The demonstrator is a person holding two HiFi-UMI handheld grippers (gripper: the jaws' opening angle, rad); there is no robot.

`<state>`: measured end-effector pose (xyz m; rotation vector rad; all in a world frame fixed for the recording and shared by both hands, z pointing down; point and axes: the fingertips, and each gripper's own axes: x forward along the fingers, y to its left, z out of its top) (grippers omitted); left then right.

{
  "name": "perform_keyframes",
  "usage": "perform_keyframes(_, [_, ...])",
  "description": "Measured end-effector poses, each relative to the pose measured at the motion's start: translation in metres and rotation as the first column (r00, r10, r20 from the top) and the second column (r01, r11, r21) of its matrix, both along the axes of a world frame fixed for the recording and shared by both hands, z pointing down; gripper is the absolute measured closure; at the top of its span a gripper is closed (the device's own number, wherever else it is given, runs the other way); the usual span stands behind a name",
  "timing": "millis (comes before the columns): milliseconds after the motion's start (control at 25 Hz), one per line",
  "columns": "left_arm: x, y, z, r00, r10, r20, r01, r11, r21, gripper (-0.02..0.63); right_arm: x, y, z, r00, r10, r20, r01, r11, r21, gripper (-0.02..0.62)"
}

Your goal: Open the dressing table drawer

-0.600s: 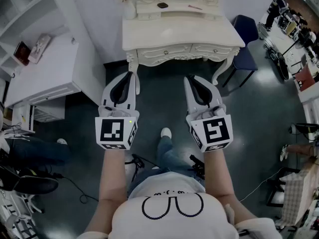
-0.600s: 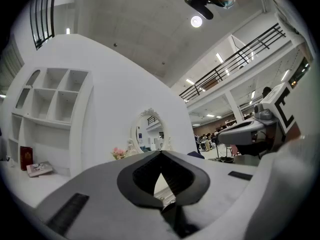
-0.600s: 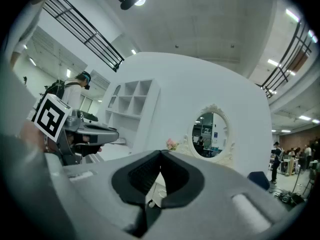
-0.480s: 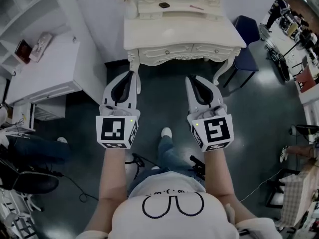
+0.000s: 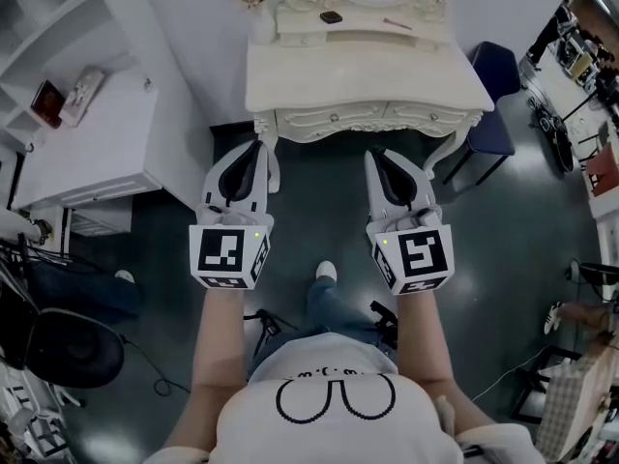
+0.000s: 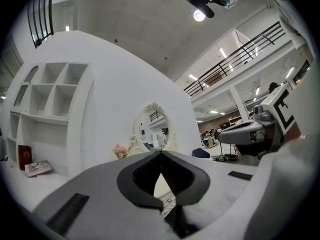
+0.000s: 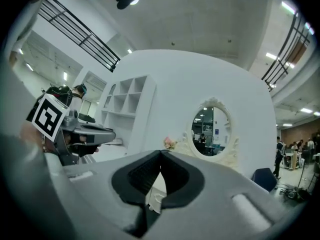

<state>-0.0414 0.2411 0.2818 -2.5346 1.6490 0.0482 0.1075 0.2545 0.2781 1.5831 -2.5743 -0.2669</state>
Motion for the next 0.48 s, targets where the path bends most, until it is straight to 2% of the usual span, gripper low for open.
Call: perform_keyframes(480, [0.012,-0.168,-0.007,0.997,-0.068,-0.024,0.068,0.998,-0.004,0.607,0.007,-0.177,-0.006,0.996,-0.089,-0.006,0.089,0.996,-0.018,0.598])
